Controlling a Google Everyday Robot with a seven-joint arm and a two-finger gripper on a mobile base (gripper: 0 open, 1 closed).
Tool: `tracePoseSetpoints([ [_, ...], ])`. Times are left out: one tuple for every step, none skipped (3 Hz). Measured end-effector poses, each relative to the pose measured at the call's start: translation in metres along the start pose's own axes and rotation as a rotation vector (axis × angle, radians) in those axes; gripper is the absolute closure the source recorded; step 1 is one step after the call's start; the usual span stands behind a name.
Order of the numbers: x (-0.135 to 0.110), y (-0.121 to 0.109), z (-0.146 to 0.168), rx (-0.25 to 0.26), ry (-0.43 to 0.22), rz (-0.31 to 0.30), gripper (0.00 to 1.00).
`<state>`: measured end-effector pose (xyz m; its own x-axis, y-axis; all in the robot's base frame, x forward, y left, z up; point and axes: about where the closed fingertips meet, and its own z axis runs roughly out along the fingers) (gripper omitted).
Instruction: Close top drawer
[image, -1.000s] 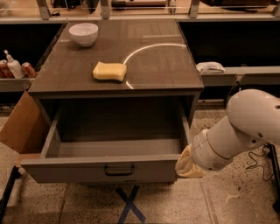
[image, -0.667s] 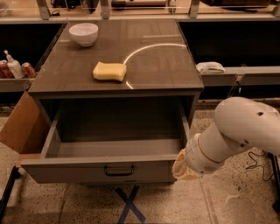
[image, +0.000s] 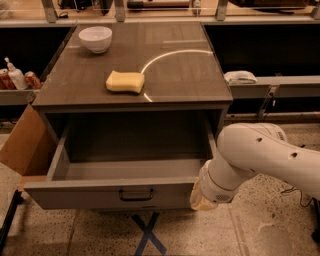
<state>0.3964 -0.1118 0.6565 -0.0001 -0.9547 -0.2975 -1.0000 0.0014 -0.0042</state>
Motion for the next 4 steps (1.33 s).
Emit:
tracePoseSetpoints([
  [0.000,-0.006,0.023,-0.020,0.009,0.020,1.00],
  [0.004,-0.018,0.039,-0.015,0.007,0.051,1.00],
  [0.006,-0.034,0.046,0.007,0.004,0.084,1.00],
  [0.007,-0.036,0.047,0.010,0.013,0.090,1.00],
])
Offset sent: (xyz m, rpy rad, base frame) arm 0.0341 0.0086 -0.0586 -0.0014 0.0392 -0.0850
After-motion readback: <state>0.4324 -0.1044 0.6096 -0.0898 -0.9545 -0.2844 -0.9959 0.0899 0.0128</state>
